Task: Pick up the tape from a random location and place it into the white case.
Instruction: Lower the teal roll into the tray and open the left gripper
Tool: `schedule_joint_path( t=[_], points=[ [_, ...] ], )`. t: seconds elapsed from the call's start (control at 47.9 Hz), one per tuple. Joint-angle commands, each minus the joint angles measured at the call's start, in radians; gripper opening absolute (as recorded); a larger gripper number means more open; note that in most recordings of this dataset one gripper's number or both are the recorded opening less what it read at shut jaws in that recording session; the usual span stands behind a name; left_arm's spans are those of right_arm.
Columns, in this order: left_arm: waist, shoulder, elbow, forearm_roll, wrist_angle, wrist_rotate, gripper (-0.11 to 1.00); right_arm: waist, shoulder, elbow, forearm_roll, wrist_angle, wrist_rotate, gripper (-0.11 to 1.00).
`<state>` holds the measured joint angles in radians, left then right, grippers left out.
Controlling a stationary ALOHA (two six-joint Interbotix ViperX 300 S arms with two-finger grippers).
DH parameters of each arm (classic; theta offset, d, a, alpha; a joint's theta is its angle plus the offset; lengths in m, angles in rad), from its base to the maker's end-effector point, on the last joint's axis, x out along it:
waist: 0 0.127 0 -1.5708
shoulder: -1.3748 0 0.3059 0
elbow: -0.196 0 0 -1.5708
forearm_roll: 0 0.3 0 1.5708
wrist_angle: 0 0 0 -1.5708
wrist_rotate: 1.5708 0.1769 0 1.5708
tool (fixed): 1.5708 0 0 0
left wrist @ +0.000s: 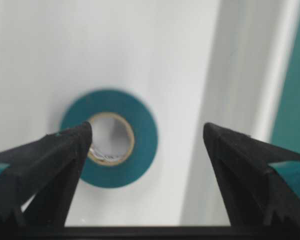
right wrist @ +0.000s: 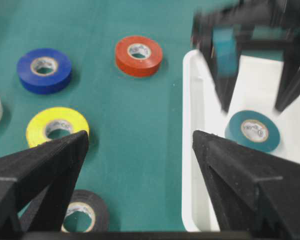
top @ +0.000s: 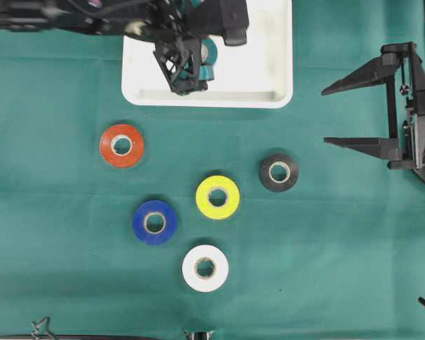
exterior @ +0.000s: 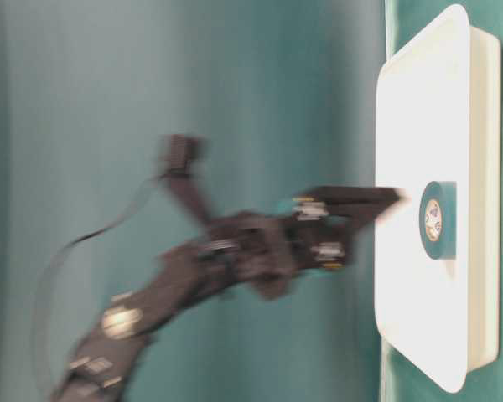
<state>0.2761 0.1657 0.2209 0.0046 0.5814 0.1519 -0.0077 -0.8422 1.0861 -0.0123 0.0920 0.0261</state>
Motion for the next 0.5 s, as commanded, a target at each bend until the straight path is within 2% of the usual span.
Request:
schedule_joint_path(
  t=[0.0,0.146,0.48],
  points=[
    [-0.015,-0.094,-0.032,-0.002,0.011,-0.002,0.98,-0.002,0.003,-0.017,0.0,-0.002,0.0,0.91],
    [-0.028,-0.16,-0.054,-0.002,0.057,-0.002,0.98,-0.002,0.005,-0.017,0.0,-0.002,0.0,0.91],
    [-0.04,-0.169,-0.035,-0.003,0.061,-0.009,0.98,-0.002,0.003,-0.017,0.0,-0.002,0.0,0.91]
  ],
)
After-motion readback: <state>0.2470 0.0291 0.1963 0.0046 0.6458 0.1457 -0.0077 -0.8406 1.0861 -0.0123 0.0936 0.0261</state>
